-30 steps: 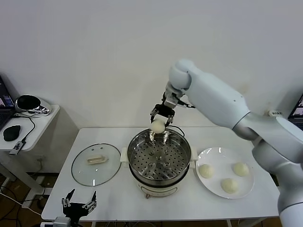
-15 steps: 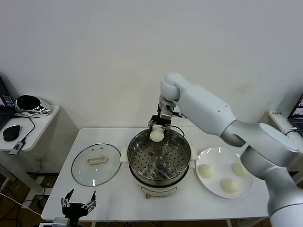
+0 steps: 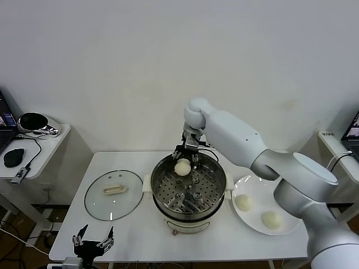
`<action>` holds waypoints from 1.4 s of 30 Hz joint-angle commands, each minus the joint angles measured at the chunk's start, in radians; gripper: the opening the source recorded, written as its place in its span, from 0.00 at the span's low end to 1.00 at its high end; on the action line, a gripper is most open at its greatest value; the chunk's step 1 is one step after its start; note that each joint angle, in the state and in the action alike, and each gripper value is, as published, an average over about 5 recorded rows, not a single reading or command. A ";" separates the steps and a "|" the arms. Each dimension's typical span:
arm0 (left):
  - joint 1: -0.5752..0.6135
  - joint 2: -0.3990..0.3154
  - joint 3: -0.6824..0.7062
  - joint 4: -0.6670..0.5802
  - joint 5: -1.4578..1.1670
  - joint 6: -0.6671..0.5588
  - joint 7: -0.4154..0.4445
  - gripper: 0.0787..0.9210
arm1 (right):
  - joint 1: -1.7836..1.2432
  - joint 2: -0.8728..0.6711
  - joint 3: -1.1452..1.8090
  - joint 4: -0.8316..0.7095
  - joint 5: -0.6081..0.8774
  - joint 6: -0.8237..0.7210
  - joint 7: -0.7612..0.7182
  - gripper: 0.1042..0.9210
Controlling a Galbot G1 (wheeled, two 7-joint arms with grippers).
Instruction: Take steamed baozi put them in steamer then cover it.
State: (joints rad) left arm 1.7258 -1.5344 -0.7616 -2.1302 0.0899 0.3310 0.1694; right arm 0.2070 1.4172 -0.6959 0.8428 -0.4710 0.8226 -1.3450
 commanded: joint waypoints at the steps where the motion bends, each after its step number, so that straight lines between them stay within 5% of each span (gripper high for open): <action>1: 0.003 -0.001 0.002 -0.001 0.002 0.001 -0.001 0.88 | -0.010 0.004 0.000 -0.015 -0.024 0.006 0.064 0.83; 8: 0.004 -0.004 0.003 -0.006 0.003 0.004 0.002 0.88 | 0.040 -0.069 -0.007 0.090 0.208 -0.074 -0.027 0.88; 15: 0.021 0.001 -0.001 -0.039 0.002 0.020 0.003 0.88 | 0.186 -0.291 -0.099 0.393 0.420 -0.526 -0.028 0.88; 24: 0.023 0.021 0.013 -0.057 0.000 0.037 0.001 0.88 | 0.327 -0.597 -0.200 0.530 0.666 -1.073 -0.002 0.88; 31: 0.017 0.039 0.022 -0.066 -0.007 0.045 0.005 0.88 | 0.250 -0.827 -0.172 0.689 0.550 -1.350 -0.021 0.88; 42: 0.036 0.039 0.037 -0.092 -0.005 0.054 0.007 0.88 | -0.086 -0.957 0.002 0.804 0.365 -1.318 0.021 0.88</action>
State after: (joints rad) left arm 1.7522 -1.4942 -0.7279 -2.2091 0.0832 0.3839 0.1772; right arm 0.3273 0.6261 -0.7916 1.5216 -0.0158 -0.3448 -1.3390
